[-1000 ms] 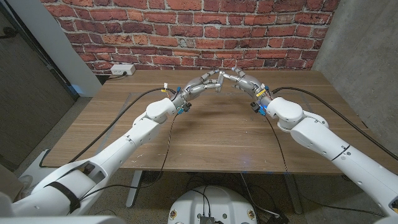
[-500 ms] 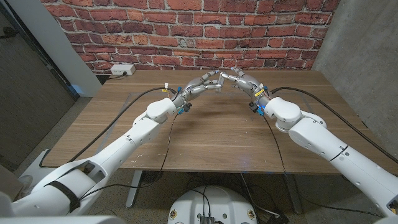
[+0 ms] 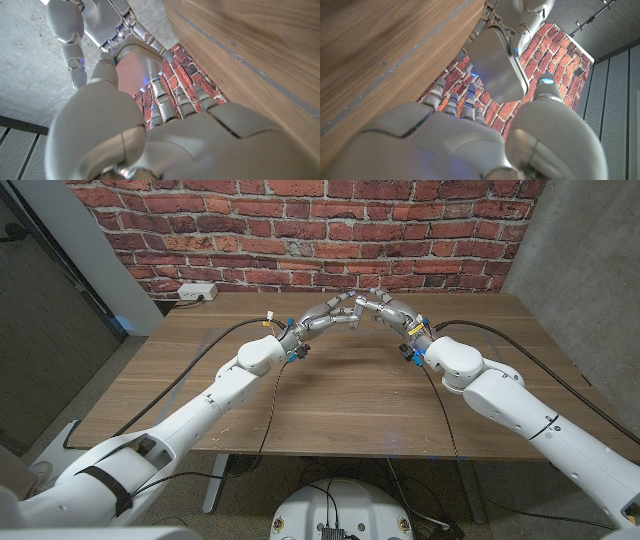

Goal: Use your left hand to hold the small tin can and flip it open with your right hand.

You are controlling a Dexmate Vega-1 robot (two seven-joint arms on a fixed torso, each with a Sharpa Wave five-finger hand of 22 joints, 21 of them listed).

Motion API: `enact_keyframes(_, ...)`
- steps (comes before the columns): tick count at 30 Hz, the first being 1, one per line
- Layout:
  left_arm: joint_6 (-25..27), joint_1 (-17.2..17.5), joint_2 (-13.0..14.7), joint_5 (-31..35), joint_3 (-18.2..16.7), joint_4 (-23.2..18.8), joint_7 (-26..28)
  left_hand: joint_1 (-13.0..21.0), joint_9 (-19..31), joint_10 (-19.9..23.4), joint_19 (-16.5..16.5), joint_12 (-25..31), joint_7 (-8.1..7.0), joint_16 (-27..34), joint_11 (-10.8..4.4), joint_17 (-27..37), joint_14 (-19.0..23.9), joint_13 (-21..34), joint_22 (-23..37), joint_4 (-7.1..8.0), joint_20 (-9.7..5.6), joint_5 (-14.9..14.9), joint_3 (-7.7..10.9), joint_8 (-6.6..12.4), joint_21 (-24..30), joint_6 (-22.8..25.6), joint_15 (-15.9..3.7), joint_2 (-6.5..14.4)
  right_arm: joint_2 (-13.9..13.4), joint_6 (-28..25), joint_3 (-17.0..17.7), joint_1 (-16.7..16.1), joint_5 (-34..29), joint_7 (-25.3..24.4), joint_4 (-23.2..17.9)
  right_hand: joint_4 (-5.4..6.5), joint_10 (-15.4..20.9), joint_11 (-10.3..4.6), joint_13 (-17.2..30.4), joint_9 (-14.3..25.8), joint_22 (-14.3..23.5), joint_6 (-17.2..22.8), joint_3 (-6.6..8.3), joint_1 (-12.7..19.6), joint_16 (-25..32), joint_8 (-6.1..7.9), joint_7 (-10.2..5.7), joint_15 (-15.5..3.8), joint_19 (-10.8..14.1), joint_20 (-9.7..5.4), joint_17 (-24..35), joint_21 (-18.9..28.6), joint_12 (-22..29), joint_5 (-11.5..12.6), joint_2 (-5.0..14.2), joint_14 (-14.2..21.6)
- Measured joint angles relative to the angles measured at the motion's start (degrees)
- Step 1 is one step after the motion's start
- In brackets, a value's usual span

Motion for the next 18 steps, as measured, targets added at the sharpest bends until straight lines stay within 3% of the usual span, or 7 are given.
enact_keyframes(8, -0.1, -0.1, -0.2, 0.0, 0.1, 0.2, -0.1, 0.0, 0.0, 0.0, 0.0, -0.2, 0.31, 0.0, 0.03, 0.0, 0.0, 0.1, 0.0, 0.07, 0.0, 0.0, 0.08, 0.0, 0.0, -0.3, 0.0, 0.0, 0.2, -0.5, 0.1, -0.3, -0.2, -1.1, -0.6, 0.0, 1.2, -0.82, 0.3, -0.1, 0.0, -0.2, 0.0, 0.3, 0.2, 0.43, -0.81, -0.95, 0.2, -0.19, 0.0, 0.3, 0.8, 0.0, -0.3, 1.0)
enact_keyframes(18, -0.5, -0.1, -0.5, -0.2, 0.1, 0.4, 0.0, 0.0, -0.1, 0.0, 0.0, -0.4, 0.31, 0.0, 0.02, 0.0, 0.0, 0.3, 0.0, -0.02, 0.0, 0.0, 0.33, 0.0, 0.0, -0.3, 0.0, 0.0, 0.3, -0.8, 0.2, -0.7, -1.2, -2.5, -0.9, -0.23, 2.7, -2.25, 0.5, -0.1, 0.0, -0.1, 0.28, 2.1, 0.2, 0.43, -2.59, -2.29, 2.1, -0.2, 0.1, 0.5, 1.3, 0.0, 1.49, 2.0)
